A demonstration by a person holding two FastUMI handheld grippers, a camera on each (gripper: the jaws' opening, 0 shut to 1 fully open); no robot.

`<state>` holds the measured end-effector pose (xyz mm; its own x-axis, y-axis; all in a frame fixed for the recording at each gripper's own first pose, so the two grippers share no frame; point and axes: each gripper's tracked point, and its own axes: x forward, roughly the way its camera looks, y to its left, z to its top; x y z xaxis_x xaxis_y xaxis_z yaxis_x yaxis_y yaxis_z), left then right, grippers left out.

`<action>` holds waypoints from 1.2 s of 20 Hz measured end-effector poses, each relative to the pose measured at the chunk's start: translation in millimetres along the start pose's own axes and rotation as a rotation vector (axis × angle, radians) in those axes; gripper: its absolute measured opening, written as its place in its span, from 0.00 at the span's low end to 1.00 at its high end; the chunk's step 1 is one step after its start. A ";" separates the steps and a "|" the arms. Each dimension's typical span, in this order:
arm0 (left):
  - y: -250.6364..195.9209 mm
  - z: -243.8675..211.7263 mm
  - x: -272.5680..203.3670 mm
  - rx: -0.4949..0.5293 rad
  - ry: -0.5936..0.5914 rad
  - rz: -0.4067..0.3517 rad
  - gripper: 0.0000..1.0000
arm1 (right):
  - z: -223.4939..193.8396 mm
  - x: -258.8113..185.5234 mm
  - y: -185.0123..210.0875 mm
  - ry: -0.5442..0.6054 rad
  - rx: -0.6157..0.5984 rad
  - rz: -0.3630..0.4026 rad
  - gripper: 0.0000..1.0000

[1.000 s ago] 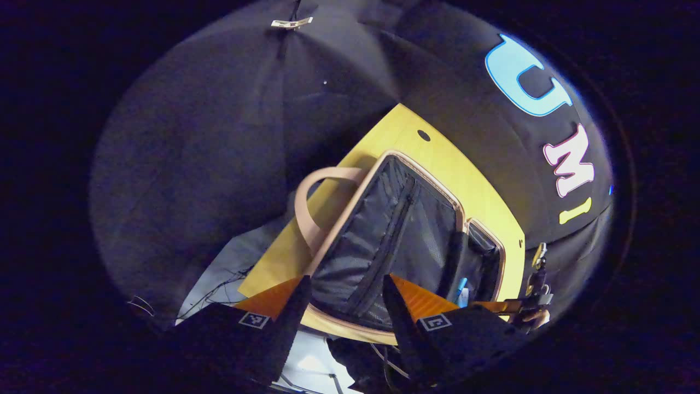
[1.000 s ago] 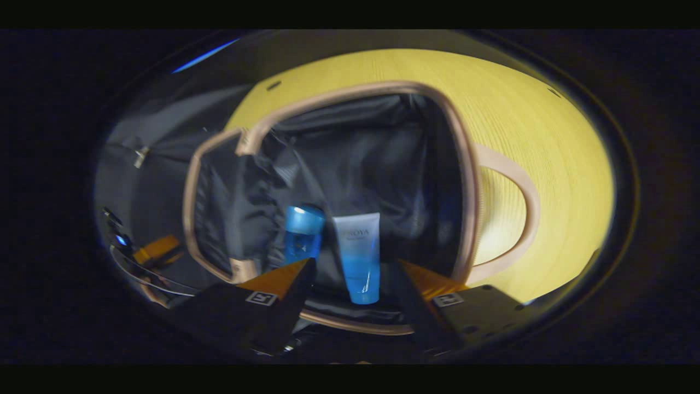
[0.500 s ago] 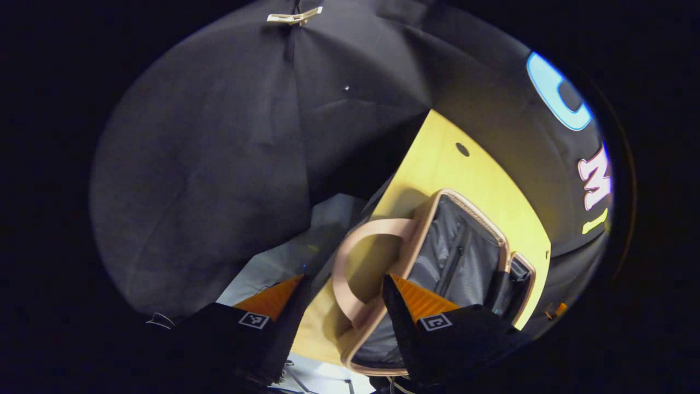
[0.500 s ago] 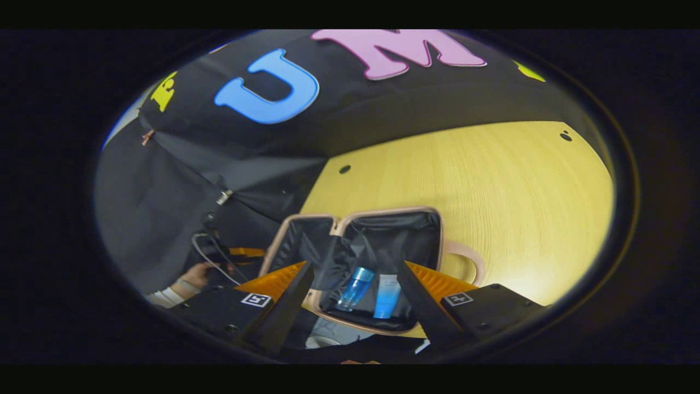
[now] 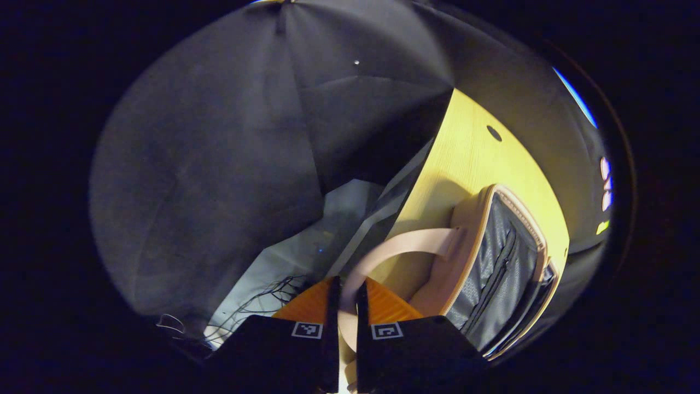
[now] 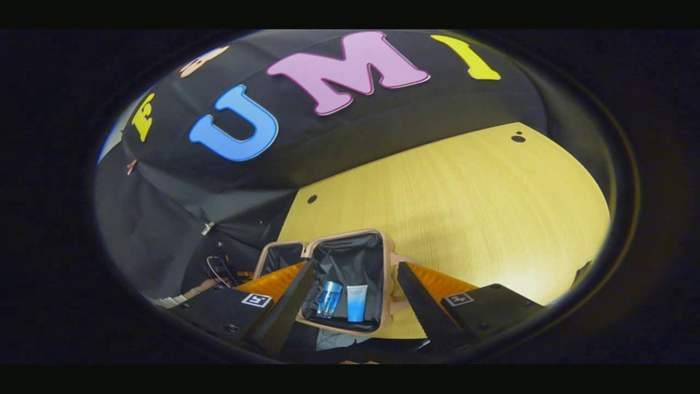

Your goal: First open the suitcase, pack the skin care products into it, and then close the suitcase.

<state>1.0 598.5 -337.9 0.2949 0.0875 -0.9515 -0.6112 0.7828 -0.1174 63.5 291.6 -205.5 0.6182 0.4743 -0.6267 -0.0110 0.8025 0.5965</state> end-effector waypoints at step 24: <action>-264.3 -11.5 -334.2 0.354 -0.626 -0.321 0.06 | 20.1 -108.1 -11.9 -0.163 -0.306 0.141 0.98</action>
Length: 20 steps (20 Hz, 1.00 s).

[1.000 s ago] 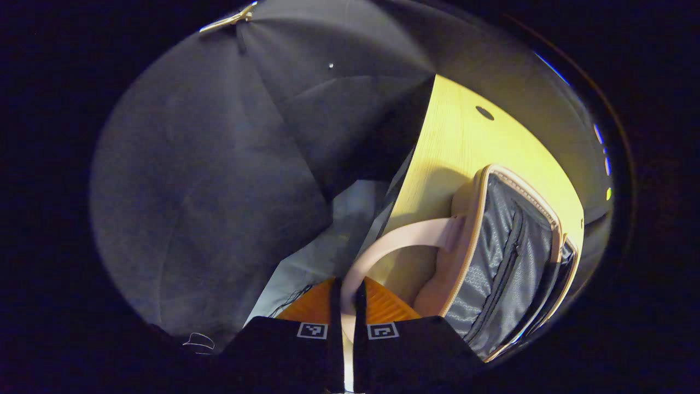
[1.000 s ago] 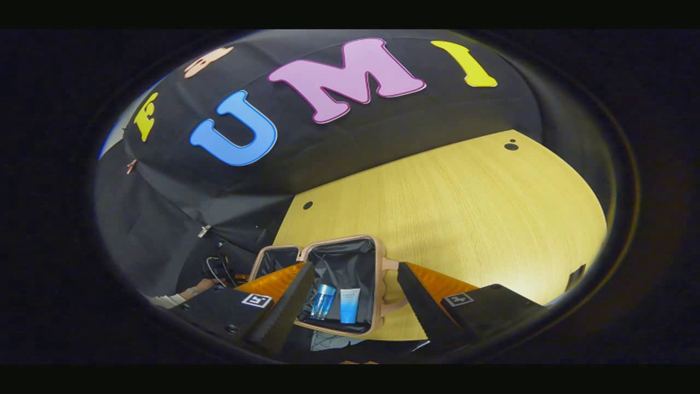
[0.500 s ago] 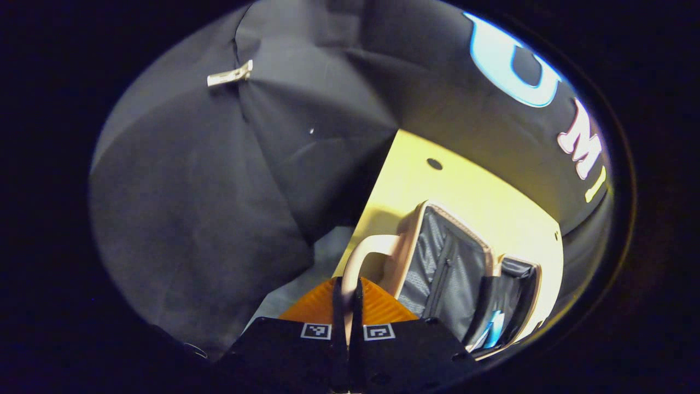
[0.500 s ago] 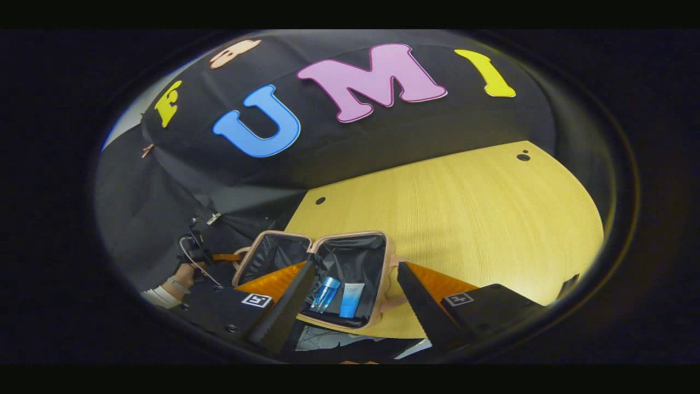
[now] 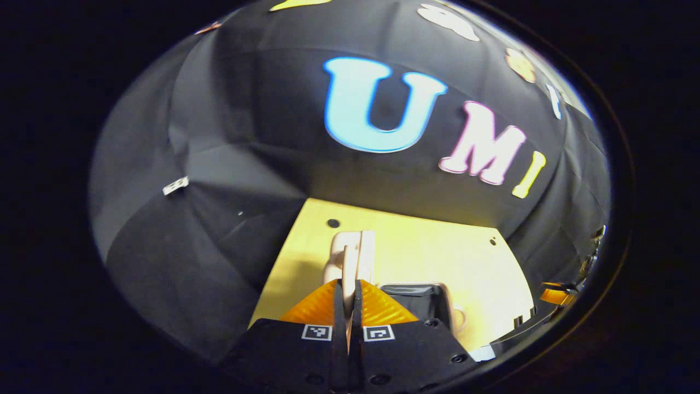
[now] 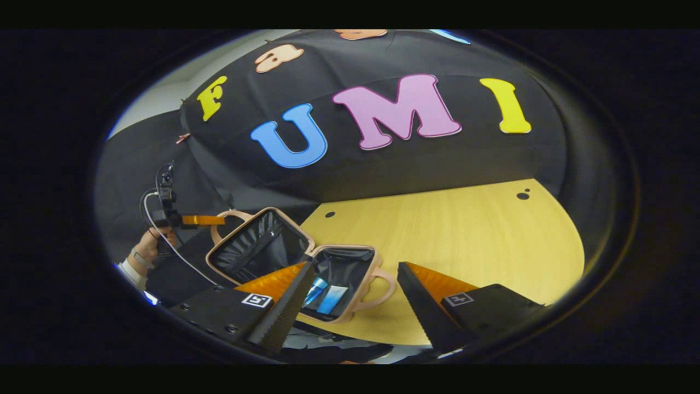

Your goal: First open the suitcase, pack the skin care products into it, and then close the suitcase.

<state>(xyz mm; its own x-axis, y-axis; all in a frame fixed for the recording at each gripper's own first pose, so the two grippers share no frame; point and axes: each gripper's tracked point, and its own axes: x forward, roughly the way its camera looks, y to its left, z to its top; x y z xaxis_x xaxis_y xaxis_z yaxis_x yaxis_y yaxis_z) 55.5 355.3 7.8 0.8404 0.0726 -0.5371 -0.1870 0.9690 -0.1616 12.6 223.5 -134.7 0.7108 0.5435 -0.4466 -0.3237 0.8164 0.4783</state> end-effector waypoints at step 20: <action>-320.4 -242.1 151.5 0.102 0.333 -0.206 0.08 | 0.8 -123.0 -156.0 -0.022 0.031 -0.201 0.97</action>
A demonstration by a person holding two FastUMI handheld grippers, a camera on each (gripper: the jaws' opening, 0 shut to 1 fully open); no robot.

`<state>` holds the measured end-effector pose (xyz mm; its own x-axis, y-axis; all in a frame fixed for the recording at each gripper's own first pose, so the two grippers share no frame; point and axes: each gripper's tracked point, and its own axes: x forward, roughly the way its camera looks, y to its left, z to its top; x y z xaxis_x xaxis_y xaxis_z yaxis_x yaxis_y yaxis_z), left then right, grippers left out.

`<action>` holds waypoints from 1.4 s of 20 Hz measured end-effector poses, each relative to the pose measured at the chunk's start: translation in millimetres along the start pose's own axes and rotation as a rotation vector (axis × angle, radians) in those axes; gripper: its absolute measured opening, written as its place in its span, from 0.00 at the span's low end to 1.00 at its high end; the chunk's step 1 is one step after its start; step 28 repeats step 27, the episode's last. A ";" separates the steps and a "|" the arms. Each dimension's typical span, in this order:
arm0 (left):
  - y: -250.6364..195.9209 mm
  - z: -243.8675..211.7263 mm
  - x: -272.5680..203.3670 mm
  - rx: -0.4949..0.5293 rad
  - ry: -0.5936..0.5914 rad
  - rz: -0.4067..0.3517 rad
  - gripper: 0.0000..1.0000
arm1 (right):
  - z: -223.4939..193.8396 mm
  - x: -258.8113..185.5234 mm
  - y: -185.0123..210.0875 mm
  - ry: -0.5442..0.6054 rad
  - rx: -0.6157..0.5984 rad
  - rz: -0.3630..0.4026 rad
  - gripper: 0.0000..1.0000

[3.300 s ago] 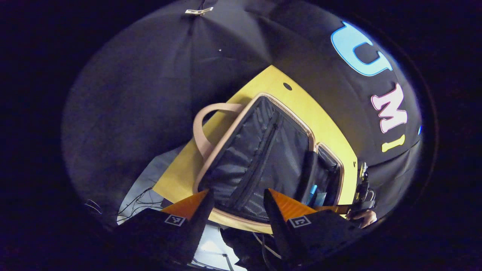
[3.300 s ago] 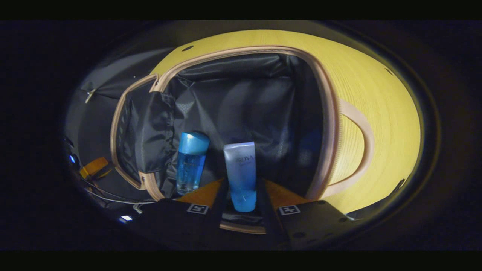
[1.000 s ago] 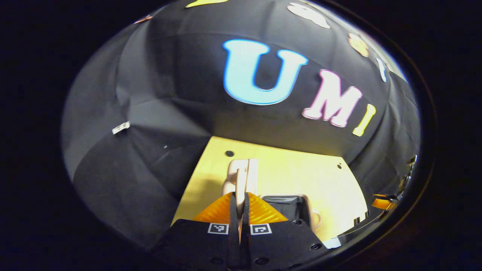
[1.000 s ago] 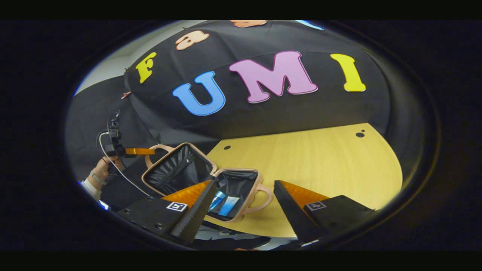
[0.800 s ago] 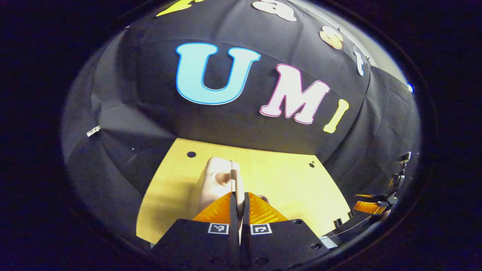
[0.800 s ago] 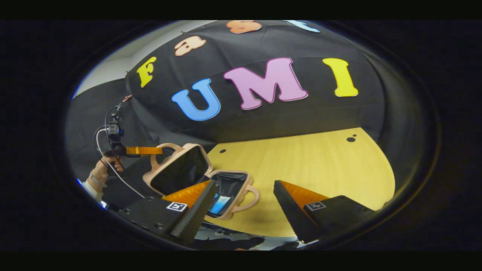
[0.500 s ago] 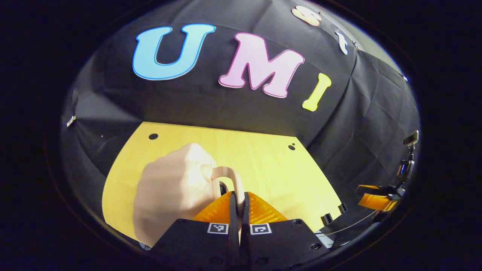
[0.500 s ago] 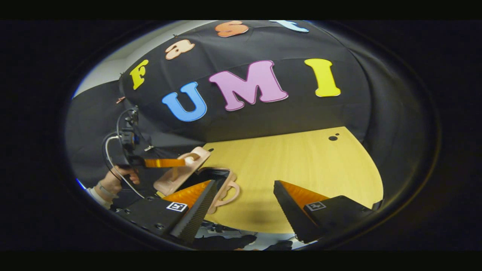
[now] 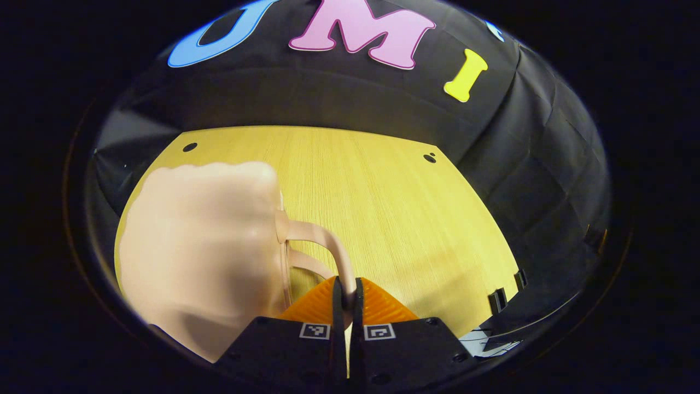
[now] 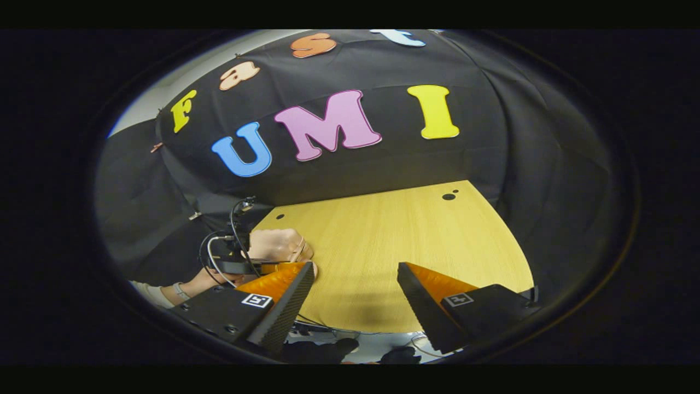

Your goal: First open the suitcase, pack the skin care products into it, and then close the suitcase.

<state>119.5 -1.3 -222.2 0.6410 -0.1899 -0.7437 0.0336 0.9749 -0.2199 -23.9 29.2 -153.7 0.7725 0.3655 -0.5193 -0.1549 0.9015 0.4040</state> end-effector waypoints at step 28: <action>-61.7 212.9 -282.4 0.221 -0.857 0.144 0.95 | 185.5 -22.9 89.7 -0.573 -0.333 -0.079 0.98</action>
